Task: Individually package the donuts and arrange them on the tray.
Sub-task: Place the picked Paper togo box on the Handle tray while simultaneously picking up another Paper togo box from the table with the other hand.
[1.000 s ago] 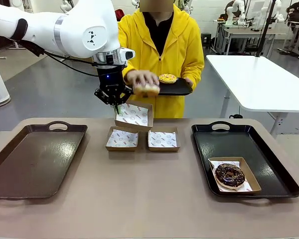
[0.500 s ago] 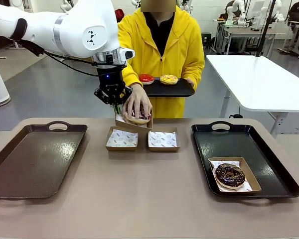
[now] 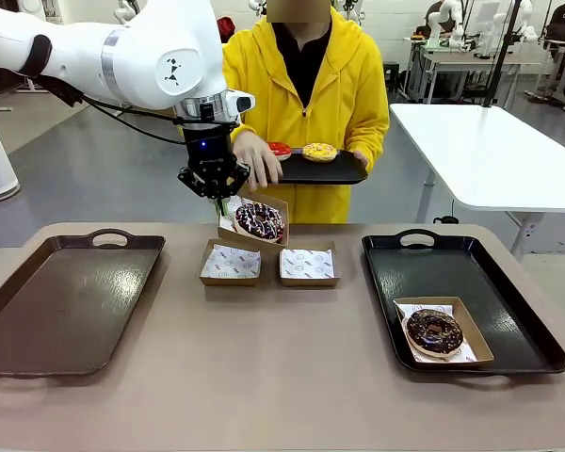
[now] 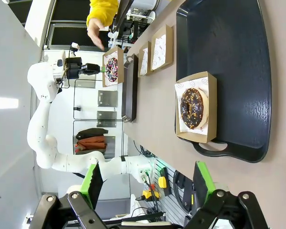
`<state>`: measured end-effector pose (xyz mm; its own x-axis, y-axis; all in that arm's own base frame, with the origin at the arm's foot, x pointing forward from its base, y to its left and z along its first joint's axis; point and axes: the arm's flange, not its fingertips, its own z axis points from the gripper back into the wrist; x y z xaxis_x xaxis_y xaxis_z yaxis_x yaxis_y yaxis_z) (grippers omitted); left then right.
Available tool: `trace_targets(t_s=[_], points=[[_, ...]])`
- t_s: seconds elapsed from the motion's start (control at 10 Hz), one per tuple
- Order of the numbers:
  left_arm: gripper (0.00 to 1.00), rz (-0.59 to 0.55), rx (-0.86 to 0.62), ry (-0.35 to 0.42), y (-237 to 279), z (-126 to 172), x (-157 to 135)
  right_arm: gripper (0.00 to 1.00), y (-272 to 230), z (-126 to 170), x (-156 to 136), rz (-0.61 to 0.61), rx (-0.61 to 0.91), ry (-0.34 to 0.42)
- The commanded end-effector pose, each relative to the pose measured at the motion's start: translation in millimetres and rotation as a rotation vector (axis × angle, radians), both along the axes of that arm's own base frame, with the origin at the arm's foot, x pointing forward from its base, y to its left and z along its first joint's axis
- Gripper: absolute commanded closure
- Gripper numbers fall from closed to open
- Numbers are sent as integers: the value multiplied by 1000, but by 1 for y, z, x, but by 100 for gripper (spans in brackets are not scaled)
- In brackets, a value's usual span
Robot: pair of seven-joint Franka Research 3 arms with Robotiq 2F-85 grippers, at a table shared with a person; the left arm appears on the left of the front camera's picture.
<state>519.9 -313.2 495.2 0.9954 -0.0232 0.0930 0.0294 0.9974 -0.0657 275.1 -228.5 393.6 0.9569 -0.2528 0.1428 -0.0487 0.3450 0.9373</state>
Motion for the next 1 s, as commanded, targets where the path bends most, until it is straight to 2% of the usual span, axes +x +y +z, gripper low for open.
trace_targets(t_s=[0.0, 0.7, 0.8, 0.9], points=[[100, 1, -15, -8, 1, 2, -2, 0, -1, 0, 0, -6, 16, 4], [99, 0, 0, 0, 0, 0, 0, 0, 0, 0, 0, 0, 0, 0], [99, -57, -22, 4, 10, 2, -8, 0, 10, 6, 16, 14, -93, -7], [99, -101, -9, 16, 26, 8, -16, 0, 19, 21, 35, 7, -146, 34]])
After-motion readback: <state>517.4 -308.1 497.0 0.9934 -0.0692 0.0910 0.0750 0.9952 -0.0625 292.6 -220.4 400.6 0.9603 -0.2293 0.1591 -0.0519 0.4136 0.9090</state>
